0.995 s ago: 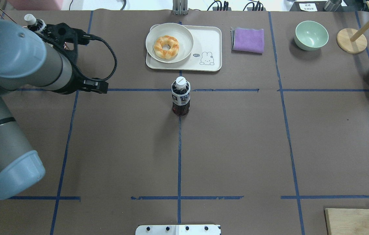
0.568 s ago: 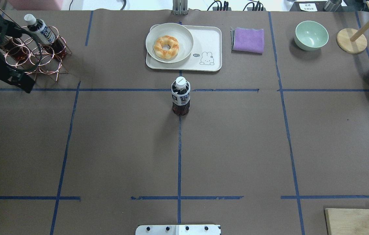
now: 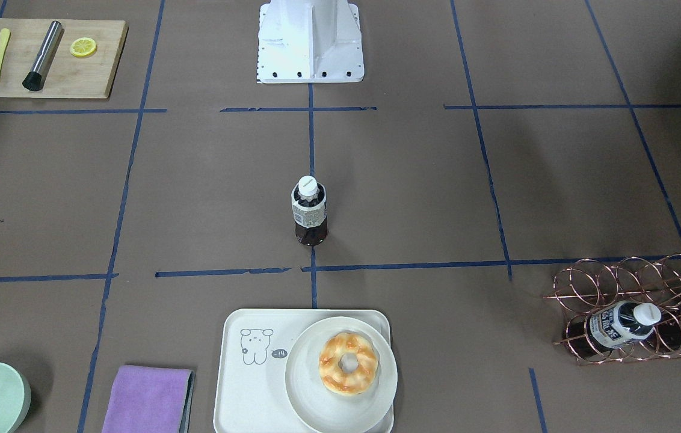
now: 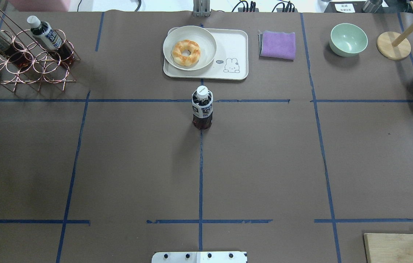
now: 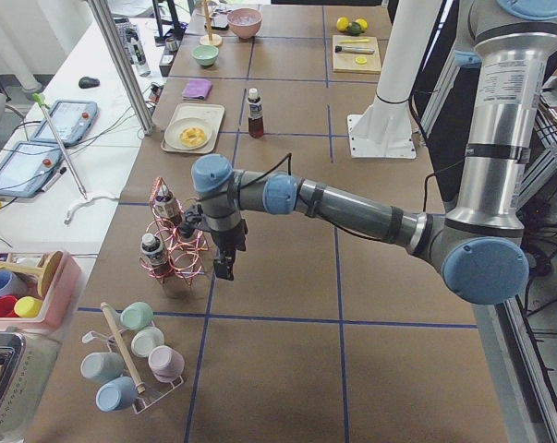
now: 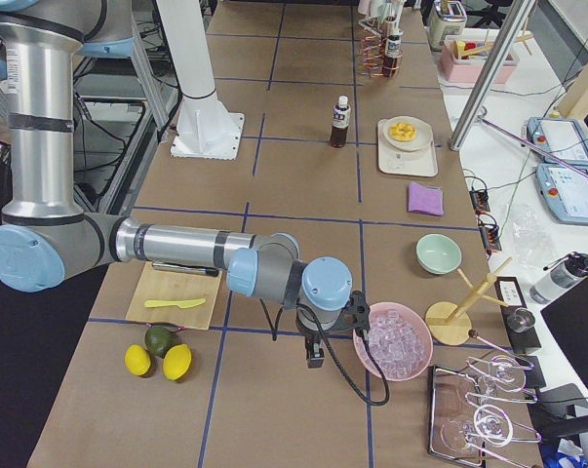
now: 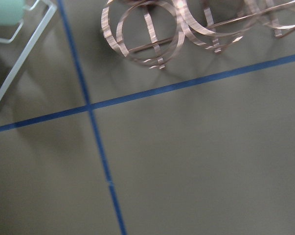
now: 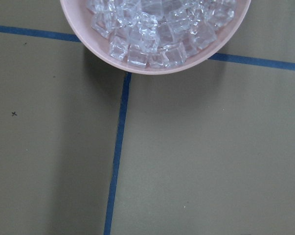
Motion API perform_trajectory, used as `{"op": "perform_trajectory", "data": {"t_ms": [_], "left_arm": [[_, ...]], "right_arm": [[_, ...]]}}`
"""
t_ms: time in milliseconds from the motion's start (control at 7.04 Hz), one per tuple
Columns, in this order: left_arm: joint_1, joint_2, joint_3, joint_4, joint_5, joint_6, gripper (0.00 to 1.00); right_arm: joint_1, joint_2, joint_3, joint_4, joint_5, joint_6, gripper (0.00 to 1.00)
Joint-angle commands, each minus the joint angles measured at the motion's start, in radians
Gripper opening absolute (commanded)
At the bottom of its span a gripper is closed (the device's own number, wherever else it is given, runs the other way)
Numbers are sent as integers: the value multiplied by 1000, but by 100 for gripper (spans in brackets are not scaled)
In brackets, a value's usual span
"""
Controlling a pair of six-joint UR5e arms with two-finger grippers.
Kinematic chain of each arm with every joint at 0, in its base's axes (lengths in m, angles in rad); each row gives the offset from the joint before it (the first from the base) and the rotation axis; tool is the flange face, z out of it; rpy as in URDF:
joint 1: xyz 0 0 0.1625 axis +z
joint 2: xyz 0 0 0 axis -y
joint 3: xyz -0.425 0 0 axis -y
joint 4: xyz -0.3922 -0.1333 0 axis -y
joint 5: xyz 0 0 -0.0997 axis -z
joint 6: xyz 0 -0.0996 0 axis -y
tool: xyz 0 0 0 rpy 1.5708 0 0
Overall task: Place tea on tray
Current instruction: 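Open the left gripper and withdraw the left arm toward the rack, then reach the right gripper to the standing tea bottle and grasp it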
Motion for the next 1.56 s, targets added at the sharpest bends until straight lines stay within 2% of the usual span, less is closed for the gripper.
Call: {"op": "perform_trajectory", "data": {"t_ms": [0,142,426,711,853,1137,1421], "left_arm": [[-93,22,113,-61,-75,75,100],[-105,41,101,-58,-89,72,100],[-106,42,116,-59,-79,71,100],[-106,90,93,-59,-85,72,100],[-106,88,89,-59,-88,72,100],[-107,119,51,-77,-89,77,100],[-106,139,31,-76,-79,75,100]], "right_arm": [[-52,9,44,2,0,1,100],[-95,45,56,1,-9,-1,99],[-100,49,75,2,-3,2,100],[-135,75,122,2,2,106,100],[-193,93,179,1,8,173,99],[-375,164,295,1,4,463,100],[-542,349,307,-4,-41,783,100]]}}
